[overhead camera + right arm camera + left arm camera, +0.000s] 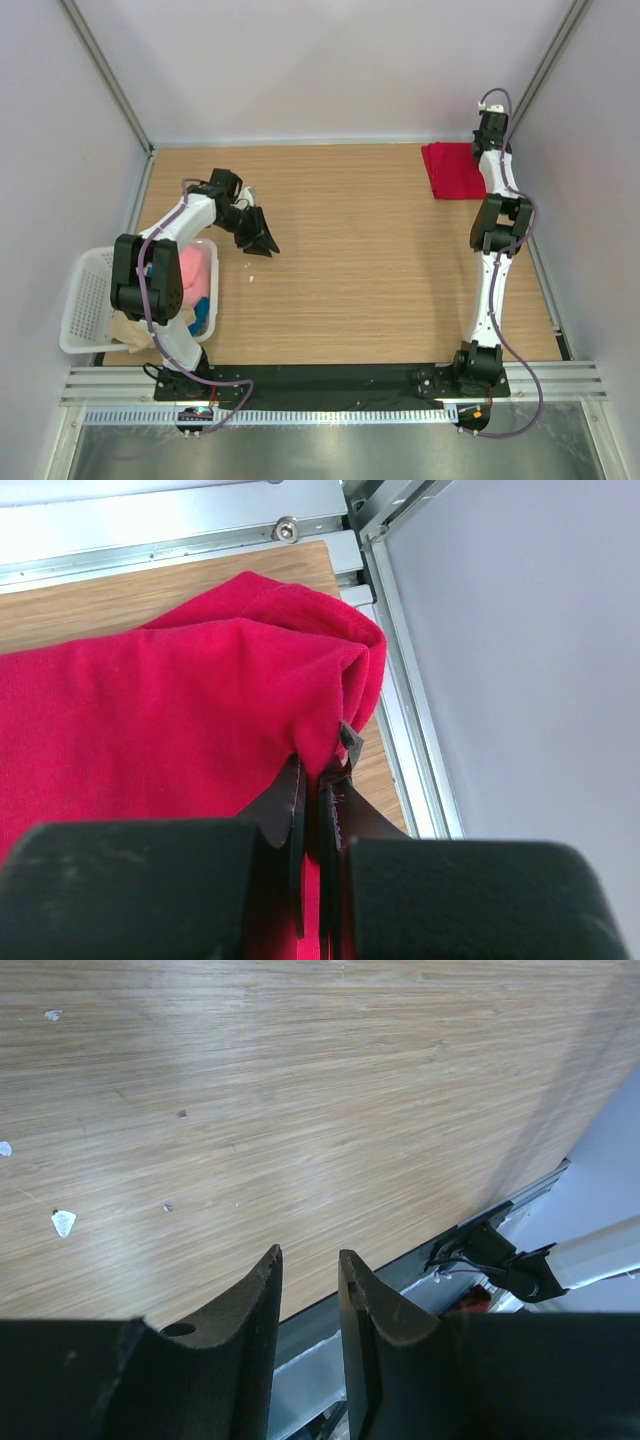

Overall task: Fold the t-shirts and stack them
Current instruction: Neatly place the folded tshirt to the corner

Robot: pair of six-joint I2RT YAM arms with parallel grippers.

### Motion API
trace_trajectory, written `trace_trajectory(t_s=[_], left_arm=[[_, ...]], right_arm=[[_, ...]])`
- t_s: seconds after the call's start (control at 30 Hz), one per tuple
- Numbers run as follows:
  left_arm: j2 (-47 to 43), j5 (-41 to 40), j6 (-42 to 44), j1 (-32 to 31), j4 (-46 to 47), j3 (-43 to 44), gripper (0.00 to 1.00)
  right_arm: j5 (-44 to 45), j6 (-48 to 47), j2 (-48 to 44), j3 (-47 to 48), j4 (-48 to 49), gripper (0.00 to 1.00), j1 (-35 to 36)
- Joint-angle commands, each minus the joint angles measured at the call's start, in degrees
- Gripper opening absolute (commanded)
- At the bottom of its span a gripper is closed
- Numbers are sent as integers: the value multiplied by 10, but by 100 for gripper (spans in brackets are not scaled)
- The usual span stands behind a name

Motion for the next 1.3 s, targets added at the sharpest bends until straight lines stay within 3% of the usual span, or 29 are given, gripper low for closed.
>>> trace_trajectory(t_s=[0.0, 0.07, 0.13, 0.23, 0.33, 0.43, 0.63, 0.7, 0.8, 0.93, 1.03, 1.17, 1.27], left_arm=[[-4, 15, 0, 1, -5, 13, 30], [-6, 13, -1, 1, -6, 13, 30], [-12, 10, -1, 2, -9, 13, 30], [-21, 12, 2, 2, -18, 16, 31], [-43, 23, -1, 2, -11, 10, 31], [-71, 35, -12, 1, 7, -9, 31], [-165, 61, -20, 1, 37, -72, 34], [-190, 69, -19, 0, 45, -101, 36], [-237, 86, -27, 1, 66, -149, 36], [-301, 111, -68, 1, 113, -208, 38], [-345, 105, -89, 1, 129, -232, 41], [-401, 100, -126, 1, 155, -264, 48], [-424, 99, -161, 1, 176, -307, 54]], right_arm=[[26, 15, -4, 39, 46, 7, 0], [57, 16, -9, 41, 56, 39, -1], [113, 24, -22, 40, 49, 56, -4], [176, 52, -58, 40, 11, 63, -7], [177, 71, -90, 31, -36, 65, -7], [167, 129, -143, 24, -153, 66, -6], [-20, 260, -312, -128, -239, 70, 29], [-136, 337, -360, -231, -232, 70, 44], [-258, 412, -468, -395, -166, 72, 74], [-359, 475, -555, -562, -77, 75, 174], [-403, 551, -628, -714, 30, 81, 237], [-442, 672, -752, -953, 188, 99, 281], [-468, 742, -801, -1068, 275, 100, 289]])
